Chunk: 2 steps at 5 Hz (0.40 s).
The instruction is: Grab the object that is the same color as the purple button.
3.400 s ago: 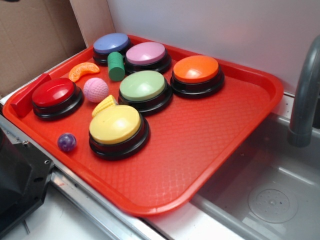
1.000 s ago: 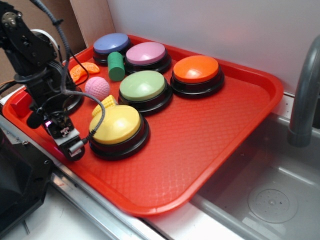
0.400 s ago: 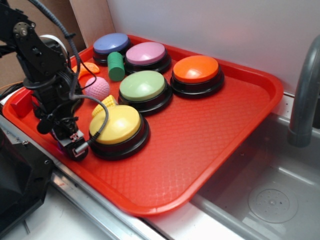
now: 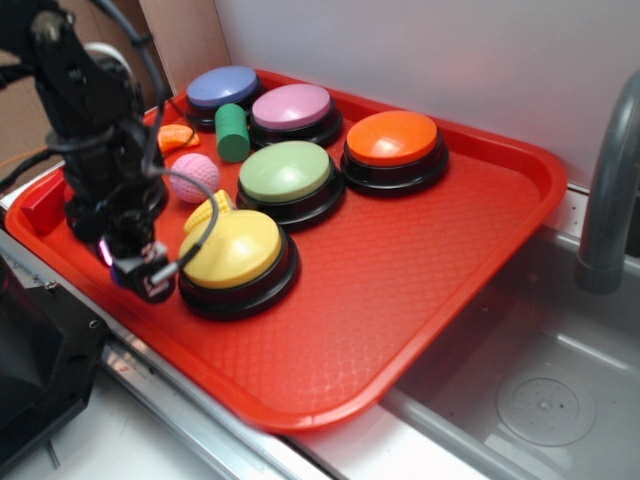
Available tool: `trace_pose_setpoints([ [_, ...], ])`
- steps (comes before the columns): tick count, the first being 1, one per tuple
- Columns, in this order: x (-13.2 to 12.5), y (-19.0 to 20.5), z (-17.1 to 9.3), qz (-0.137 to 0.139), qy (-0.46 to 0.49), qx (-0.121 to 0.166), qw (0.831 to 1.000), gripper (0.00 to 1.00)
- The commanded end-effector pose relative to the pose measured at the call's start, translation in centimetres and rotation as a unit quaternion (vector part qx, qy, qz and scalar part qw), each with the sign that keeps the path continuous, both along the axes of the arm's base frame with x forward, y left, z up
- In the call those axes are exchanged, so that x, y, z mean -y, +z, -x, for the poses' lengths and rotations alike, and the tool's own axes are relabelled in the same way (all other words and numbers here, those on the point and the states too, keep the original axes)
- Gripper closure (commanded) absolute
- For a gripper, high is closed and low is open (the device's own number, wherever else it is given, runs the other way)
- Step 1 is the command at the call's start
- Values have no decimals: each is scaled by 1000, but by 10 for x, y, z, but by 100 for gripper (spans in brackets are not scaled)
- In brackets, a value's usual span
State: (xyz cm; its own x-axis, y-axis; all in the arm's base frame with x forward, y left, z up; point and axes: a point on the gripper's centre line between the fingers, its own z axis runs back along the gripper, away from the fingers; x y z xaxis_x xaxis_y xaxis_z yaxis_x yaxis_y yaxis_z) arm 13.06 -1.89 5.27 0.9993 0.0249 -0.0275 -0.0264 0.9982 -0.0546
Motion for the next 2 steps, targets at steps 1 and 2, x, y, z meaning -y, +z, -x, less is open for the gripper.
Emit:
trace_pose_setpoints([
  [1,14,86,-44,25,-30,64,997,100],
  [2,24,119,-64,35,-59,97,993,100],
])
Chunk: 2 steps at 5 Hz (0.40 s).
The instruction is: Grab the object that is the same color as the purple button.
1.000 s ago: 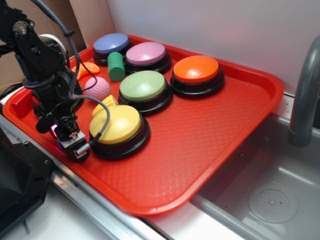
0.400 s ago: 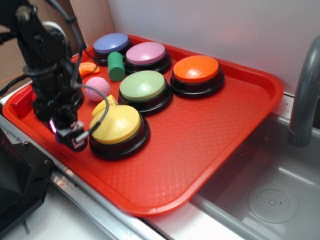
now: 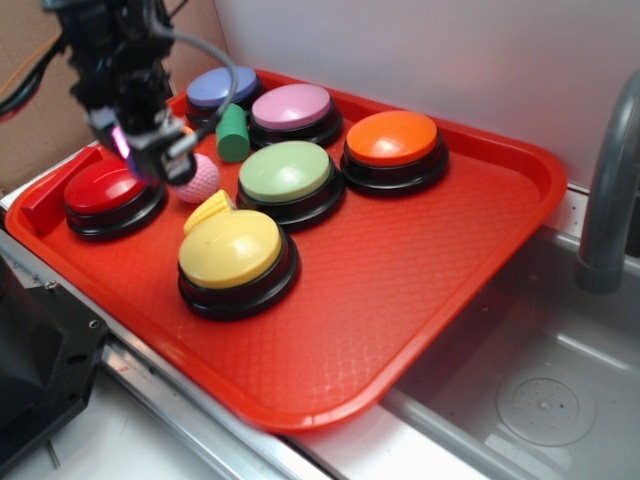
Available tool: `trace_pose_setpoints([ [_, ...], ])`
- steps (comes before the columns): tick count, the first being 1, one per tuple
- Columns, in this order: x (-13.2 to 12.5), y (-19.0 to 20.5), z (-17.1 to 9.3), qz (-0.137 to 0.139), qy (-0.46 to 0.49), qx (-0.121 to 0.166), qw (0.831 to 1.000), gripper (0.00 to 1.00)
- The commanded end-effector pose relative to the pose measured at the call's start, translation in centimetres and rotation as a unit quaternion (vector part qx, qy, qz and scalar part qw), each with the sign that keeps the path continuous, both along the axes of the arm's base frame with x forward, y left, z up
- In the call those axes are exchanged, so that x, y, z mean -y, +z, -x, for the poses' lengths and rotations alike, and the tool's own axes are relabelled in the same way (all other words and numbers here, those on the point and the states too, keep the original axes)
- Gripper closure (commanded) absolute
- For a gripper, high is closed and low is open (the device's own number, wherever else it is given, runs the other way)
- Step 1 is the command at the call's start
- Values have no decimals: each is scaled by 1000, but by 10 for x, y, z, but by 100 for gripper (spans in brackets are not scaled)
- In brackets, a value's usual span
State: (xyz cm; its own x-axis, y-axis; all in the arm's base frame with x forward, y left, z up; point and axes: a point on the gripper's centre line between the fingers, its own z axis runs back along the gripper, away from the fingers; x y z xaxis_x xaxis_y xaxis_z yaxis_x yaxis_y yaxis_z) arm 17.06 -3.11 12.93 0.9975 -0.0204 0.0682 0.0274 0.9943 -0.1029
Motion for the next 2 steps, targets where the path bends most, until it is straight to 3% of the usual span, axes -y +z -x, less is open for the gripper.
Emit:
trace_pose_setpoints([
  [1,30,89,-49,-10,-63,81,995,100],
  [2,20,81,-55,-2,-99,28,995,39],
])
